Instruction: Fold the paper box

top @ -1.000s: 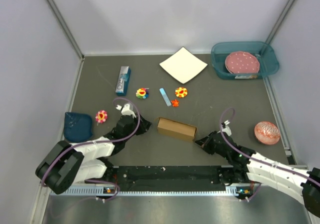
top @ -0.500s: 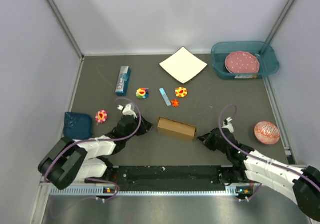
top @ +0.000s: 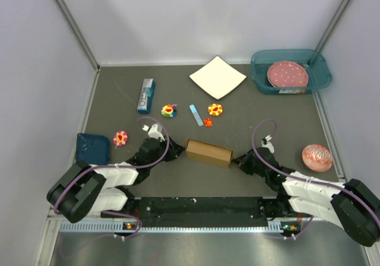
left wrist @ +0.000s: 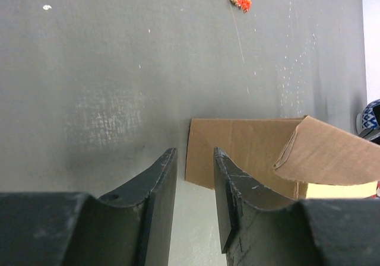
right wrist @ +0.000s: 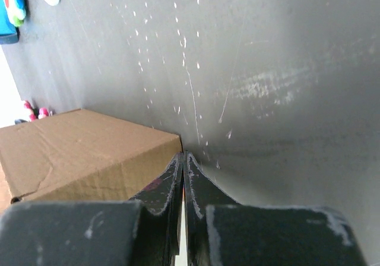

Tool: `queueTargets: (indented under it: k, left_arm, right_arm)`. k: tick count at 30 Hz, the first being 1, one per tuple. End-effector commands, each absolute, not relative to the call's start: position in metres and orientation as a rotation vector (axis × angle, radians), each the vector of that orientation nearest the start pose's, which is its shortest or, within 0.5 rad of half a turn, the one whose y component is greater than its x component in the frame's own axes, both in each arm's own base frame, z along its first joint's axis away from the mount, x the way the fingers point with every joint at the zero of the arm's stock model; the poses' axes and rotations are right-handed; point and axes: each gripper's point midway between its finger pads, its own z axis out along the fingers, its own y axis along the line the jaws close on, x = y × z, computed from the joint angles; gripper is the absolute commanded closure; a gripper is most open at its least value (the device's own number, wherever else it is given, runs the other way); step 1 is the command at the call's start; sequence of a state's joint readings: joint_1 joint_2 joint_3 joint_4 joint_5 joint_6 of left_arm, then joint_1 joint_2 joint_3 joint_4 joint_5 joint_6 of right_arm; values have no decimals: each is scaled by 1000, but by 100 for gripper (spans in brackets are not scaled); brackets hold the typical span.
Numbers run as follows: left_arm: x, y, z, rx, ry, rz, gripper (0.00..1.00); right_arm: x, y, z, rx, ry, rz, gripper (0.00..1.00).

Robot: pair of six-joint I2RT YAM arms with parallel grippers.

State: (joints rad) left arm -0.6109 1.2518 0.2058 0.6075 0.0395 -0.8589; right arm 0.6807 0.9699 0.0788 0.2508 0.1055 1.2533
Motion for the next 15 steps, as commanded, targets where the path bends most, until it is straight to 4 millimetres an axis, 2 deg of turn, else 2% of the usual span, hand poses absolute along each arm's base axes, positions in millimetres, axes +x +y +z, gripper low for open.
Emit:
queueTargets:
  k: [1, 6, 15]
  left_arm:
    - [243, -227, 69, -206, 2063, -1020, 64]
    - [236, -227, 65, -209, 2067, -1020, 65]
    - [226, -221, 70, -225, 2025, -1014, 65]
  right_arm:
    - [215, 186, 37, 706, 2188, 939, 100]
    - [224, 189, 42, 673, 2186, 942, 100]
    - [239, 211, 41, 636, 2209, 999, 100]
